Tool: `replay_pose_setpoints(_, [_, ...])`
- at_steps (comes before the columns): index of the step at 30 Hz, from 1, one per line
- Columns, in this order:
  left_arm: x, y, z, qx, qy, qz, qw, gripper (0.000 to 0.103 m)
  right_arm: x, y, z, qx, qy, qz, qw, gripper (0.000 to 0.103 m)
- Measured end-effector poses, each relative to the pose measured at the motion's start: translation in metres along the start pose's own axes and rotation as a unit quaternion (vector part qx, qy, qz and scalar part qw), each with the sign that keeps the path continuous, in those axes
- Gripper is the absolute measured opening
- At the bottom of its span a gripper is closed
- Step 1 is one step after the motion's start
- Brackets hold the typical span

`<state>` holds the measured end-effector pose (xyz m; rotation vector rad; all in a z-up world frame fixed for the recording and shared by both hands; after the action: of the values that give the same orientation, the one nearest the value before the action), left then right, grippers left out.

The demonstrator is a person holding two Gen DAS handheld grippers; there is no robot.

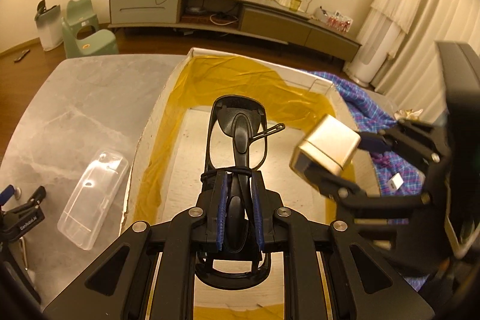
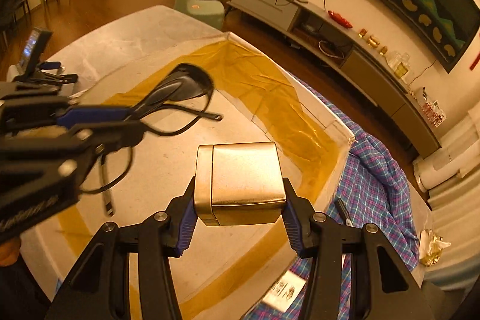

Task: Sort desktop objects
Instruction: 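Carry the glasses and gold box with both tools over the white cardboard box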

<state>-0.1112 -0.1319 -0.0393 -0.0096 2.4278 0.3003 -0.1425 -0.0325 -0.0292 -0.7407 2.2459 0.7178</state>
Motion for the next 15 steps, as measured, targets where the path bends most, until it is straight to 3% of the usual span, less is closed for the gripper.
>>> replay_pose_setpoints(15, [0.028,0.005,0.002,0.009,-0.053,-0.015,0.9985,0.016,0.073,0.016,-0.006,-0.023,-0.099,-0.008,0.995,0.052])
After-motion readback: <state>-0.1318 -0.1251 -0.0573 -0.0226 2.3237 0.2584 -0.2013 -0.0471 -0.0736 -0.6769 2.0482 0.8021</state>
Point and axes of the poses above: each gripper's, at about its wrist camera, not at the fingertips, and x roughly the way its jaws point, y to its right, z to its underside, the point moved 4 cm from there along x, roughly the way its jaws point, and after that the axes turned 10 degrees about y, right-handed, at the moved point
